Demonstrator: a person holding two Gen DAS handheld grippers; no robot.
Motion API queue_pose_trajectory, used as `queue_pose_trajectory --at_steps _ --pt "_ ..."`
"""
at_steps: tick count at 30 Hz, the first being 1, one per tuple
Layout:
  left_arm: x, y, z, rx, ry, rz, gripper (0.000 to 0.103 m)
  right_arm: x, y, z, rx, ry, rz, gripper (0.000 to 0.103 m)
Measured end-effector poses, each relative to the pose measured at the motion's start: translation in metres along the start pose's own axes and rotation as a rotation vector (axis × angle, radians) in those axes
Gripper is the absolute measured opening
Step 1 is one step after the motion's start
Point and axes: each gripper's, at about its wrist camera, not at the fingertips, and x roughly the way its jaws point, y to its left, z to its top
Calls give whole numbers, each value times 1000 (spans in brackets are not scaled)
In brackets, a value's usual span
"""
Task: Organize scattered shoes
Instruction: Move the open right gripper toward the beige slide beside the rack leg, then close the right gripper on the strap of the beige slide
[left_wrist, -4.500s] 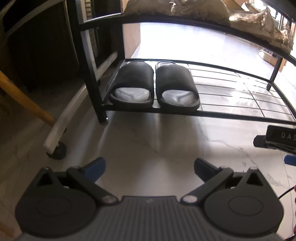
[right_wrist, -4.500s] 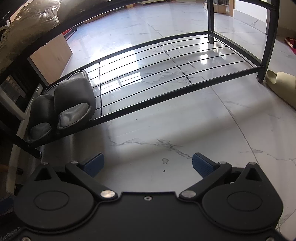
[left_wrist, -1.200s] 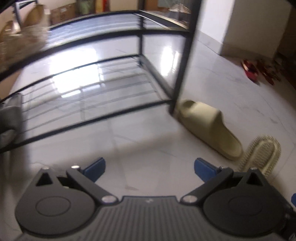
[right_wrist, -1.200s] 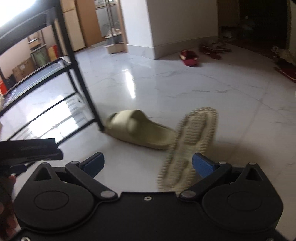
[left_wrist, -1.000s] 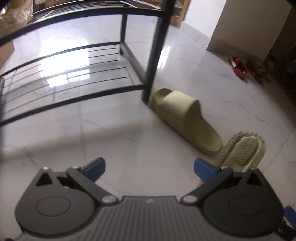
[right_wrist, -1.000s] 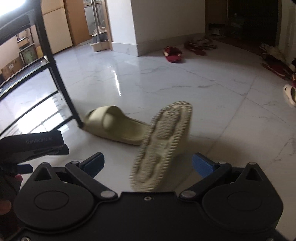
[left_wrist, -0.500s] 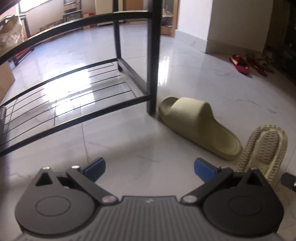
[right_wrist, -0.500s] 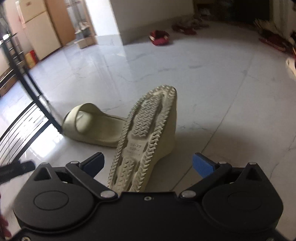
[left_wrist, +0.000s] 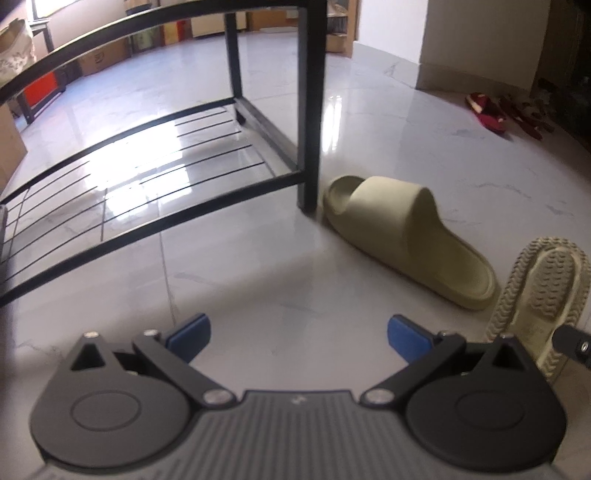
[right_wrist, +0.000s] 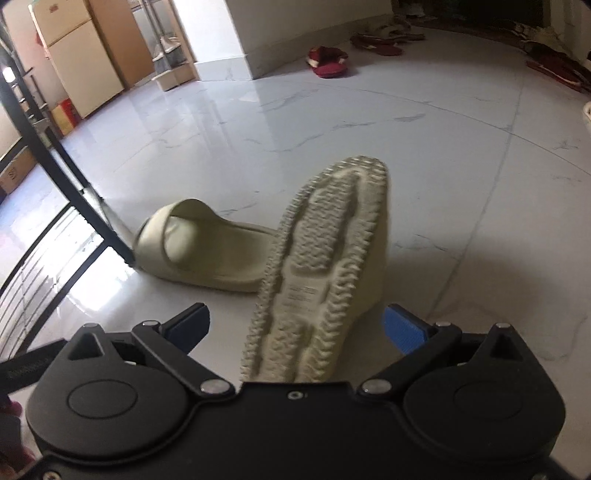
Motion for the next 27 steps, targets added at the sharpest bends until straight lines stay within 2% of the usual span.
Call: queue_pose_trajectory --at_steps 4,5,8,11,13,15,16,22,24,27 --pt "2 11 1 -45 13 23 102 4 22 5 -104 -18 31 101" --pt "4 12 2 -46 18 34 102 5 28 6 -137 -21 37 97" --pt "8 15 1 -39 42 74 102 7 40 6 -213 -26 45 96" --pt "11 21 1 -69 61 71 102 8 52 6 -290 -52 56 94" --pt "11 26 2 -96 69 67 102 13 57 10 -292 -41 94 84" --pt "11 32 2 -129 80 69 102 20 62 14 -291 -30 135 69" --pt "11 36 1 -152 85 74 102 25 66 17 -294 -28 151 67" --pt "14 61 -3 -266 113 172 102 72 100 26 -379 -36 187 69" --pt "13 63 -3 -269 98 179 102 90 110 27 -388 -38 194 71" --pt "14 57 -1 -217 86 188 102 112 121 29 -389 -33 201 69"
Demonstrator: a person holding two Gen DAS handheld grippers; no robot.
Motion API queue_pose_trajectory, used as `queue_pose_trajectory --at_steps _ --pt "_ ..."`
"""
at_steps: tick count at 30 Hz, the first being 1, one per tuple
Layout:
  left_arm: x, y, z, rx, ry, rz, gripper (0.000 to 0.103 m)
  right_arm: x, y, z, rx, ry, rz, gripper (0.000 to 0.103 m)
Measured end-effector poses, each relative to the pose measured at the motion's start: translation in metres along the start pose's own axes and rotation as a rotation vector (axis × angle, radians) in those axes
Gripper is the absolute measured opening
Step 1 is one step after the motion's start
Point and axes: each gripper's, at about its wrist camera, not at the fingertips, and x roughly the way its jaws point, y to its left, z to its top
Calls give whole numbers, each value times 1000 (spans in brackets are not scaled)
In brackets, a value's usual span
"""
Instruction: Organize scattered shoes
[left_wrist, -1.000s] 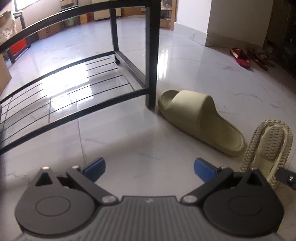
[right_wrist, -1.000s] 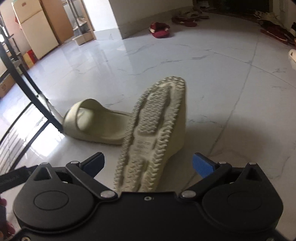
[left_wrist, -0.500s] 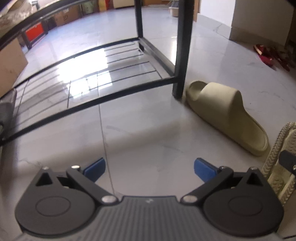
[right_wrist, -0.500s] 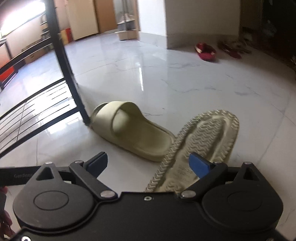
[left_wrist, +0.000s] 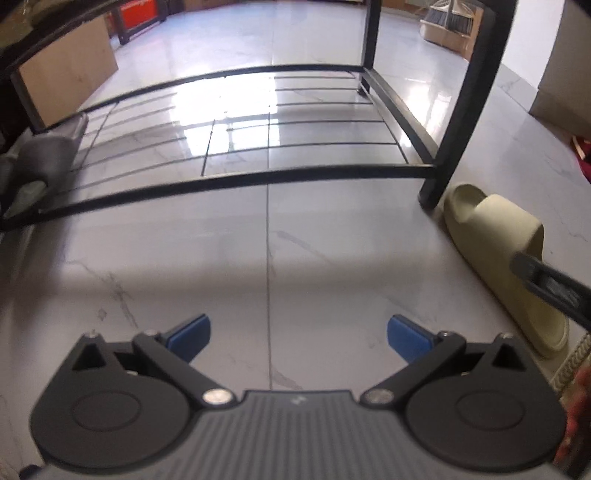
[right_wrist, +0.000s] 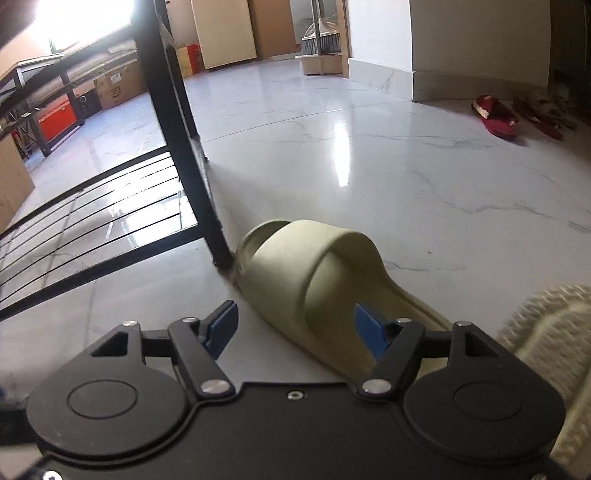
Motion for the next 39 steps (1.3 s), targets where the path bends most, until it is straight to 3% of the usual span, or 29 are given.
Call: queue_pose_trajectory --at_steps 6,16,21,25,29,35,39 --pt "3 -6 2 21 -3 0 102 27 13 6 -7 17 -13 62" --pt "8 -8 2 -3 13 -3 102 43 25 6 -45 48 -24 62" --pt "6 -9 2 4 -6 10 102 54 25 6 -41 106 12 59" --pt "0 -10 2 32 -41 40 102 47 45 -6 -146 158 87 56" --pt "-8 -5 0 50 -45 47 102 38 61 -18 -182 213 173 41" --pt "-30 34 1 -110 -55 31 102 24 75 -33 -152 271 288 41" --pt "-61 68 2 -254 -173 41 102 9 104 -56 -258 291 382 41"
